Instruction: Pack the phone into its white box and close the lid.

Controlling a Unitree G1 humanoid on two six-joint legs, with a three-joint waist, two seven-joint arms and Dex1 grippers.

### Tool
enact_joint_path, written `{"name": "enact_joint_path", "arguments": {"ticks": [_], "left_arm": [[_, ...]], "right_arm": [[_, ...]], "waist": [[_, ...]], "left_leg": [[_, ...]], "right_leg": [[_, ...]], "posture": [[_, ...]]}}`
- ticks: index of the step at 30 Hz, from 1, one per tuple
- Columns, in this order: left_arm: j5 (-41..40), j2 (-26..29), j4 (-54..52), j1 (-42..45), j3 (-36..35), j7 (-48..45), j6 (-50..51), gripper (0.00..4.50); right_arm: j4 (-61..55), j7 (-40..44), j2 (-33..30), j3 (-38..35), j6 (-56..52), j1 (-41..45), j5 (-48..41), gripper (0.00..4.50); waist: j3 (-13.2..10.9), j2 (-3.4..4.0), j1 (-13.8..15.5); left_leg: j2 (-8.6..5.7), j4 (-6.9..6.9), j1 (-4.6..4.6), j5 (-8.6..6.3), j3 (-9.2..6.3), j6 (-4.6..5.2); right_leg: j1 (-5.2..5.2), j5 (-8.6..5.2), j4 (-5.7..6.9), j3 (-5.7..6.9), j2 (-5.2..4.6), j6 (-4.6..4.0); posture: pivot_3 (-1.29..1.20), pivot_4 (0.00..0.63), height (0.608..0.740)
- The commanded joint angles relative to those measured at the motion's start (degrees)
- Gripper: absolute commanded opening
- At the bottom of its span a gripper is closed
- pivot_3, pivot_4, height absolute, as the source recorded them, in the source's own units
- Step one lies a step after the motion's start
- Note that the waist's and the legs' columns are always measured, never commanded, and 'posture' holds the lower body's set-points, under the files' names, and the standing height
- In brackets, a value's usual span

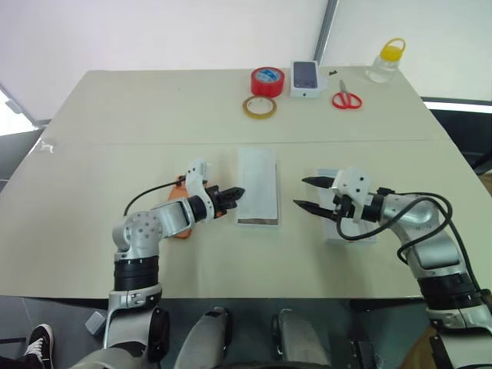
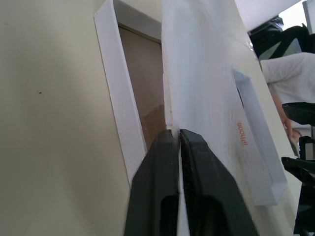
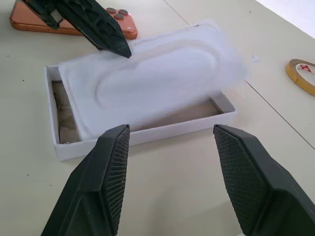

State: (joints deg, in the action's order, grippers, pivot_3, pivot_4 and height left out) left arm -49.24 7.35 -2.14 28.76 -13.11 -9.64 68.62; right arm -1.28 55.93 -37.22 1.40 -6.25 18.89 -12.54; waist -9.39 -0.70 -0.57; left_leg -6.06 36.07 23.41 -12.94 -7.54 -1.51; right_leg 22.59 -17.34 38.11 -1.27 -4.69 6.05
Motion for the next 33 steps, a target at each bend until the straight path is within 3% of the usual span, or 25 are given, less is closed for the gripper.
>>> {"name": "enact_joint_path", "arguments": {"ticks": [1,5,7,10,14,20,24,33], "left_arm": [[-0.7,0.4,-1.1,0.8,-0.5,-0.5,0.3,2.43],[-0.4,1.7,-3.0,0.4,0.0,-1.5,-0.1,4.30],[0.3,3.0,-4.4,-0.1,1.0,-2.5,-1.0,4.30],[2.7,5.9,-7.6,-1.2,2.3,-4.8,-5.5,4.37],[8.6,9.3,-11.8,-4.5,3.1,-8.7,-17.0,4.37],[11.1,13.5,-13.4,-10.9,-0.5,-15.0,-28.3,4.37],[21.3,17.3,-12.7,-14.8,1.2,-18.2,-43.2,4.37],[22.3,16.3,-12.1,-16.1,0.0,-18.6,-49.3,4.37]], "right_arm": [[-0.8,-0.9,1.4,-0.8,0.6,1.9,-1.3,2.86],[0.2,-2.5,4.7,0.9,0.1,4.3,-0.7,2.86],[0.9,-3.9,7.1,2.1,-0.5,6.0,-0.2,2.86],[0.7,-5.1,10.5,5.4,-2.8,8.2,1.0,2.00],[5.5,-9.0,13.5,8.9,0.3,11.8,6.9,0.02],[14.8,-12.8,14.1,15.1,8.8,16.2,17.4,0.02],[15.3,-8.6,12.1,18.6,12.8,16.0,19.9,0.02],[12.5,5.6,8.1,22.3,14.4,15.7,17.1,0.02]], "waist": [[0.0,0.00,-0.1],[0.0,0.02,-0.4],[0.0,0.01,-0.4],[0.0,0.01,-0.3],[0.0,0.02,-0.2],[0.0,0.03,-0.2],[0.0,0.04,-0.3],[0.0,0.03,-0.3]], "left_leg": [[0.00,0.00,0.00,0.00,0.00,0.00],[0.03,-0.01,-0.04,0.01,0.00,-0.01],[0.03,-0.02,-0.04,0.01,0.00,-0.02],[0.03,-0.04,-0.02,0.02,0.00,-0.04],[0.00,-0.04,0.01,0.03,0.00,-0.06],[0.00,-0.08,0.01,0.03,0.01,-0.06],[0.02,-0.16,0.01,0.05,0.02,-0.08],[0.02,-0.14,0.00,0.02,-0.03,-0.04]], "right_leg": [[0.00,0.00,0.00,0.00,0.01,0.00],[-0.01,0.00,0.02,0.00,0.03,0.00],[0.00,0.00,0.03,-0.01,0.04,0.00],[0.04,0.00,0.03,-0.02,0.04,-0.01],[0.07,0.01,0.02,-0.03,0.01,-0.01],[0.10,0.00,0.01,-0.03,0.00,-0.02],[0.14,0.00,0.01,-0.04,0.02,-0.03],[0.07,0.01,-0.04,0.01,0.01,-0.03]], "posture": [[0.00,0.150,0.740],[0.00,0.150,0.740],[0.00,0.150,0.740],[0.00,0.150,0.740],[0.00,0.150,0.740],[0.00,0.150,0.740],[0.00,0.150,0.740],[0.00,0.150,0.740]]}}
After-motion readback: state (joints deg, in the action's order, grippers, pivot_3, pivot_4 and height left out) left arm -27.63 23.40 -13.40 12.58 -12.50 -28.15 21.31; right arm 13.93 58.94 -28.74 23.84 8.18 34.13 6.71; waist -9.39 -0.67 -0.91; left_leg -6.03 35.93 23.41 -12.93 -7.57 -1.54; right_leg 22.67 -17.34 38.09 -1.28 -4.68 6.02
